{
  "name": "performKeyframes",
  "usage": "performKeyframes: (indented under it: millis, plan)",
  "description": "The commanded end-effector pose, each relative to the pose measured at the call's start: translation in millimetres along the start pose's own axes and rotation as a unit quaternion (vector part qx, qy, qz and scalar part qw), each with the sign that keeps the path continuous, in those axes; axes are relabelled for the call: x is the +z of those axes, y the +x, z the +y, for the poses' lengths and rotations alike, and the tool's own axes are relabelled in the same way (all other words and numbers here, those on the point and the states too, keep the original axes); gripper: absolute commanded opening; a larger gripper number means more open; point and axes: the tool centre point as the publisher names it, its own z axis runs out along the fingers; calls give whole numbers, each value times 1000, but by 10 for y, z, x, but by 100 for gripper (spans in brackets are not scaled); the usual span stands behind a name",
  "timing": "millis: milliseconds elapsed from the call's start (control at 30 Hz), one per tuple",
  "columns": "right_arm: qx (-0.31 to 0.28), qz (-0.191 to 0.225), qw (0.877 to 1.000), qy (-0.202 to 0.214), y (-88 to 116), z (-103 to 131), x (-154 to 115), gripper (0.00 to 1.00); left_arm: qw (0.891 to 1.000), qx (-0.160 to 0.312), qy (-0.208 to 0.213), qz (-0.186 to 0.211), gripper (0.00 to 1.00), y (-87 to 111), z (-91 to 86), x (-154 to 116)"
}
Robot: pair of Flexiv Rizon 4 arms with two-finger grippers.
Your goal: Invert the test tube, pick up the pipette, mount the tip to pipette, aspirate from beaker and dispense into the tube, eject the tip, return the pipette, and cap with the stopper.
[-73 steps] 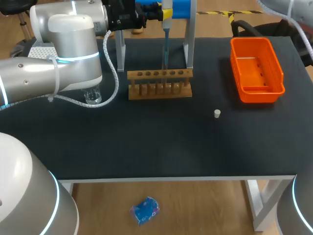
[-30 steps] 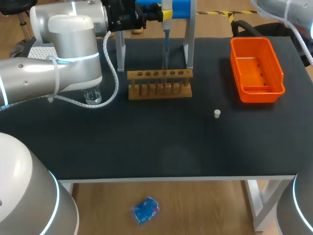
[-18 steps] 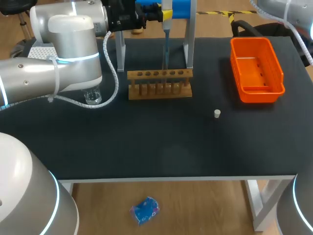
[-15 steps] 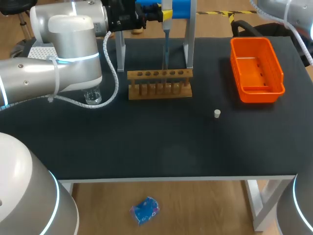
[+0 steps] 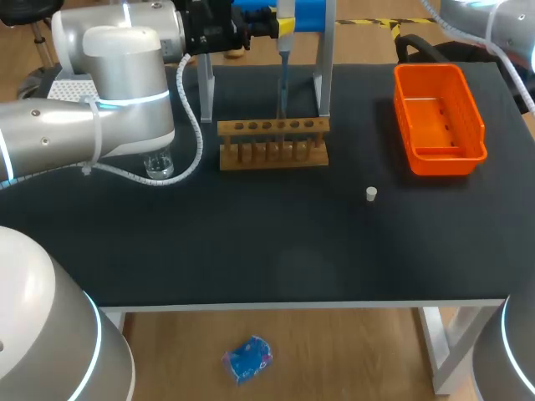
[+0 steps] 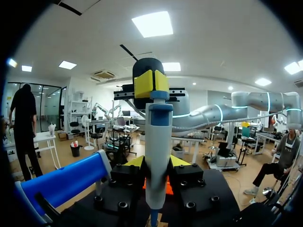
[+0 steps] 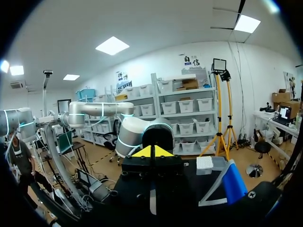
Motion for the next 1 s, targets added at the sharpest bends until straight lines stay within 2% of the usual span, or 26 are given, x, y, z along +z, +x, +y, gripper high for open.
performKeyframes:
  millis: [33,500,1000]
  plan:
    - [2,1,1000,-1,10,-85,0,0,1000,0,1,-1,0,-1,-44,2]
    - [7,2,1000,-3,22,-117,7,0,1000,0,1,-1,0,-1,-44,2]
    - [-14,2,1000,-2,-6,89,31,0,1000,0,1,-1,0,-1,-44,2]
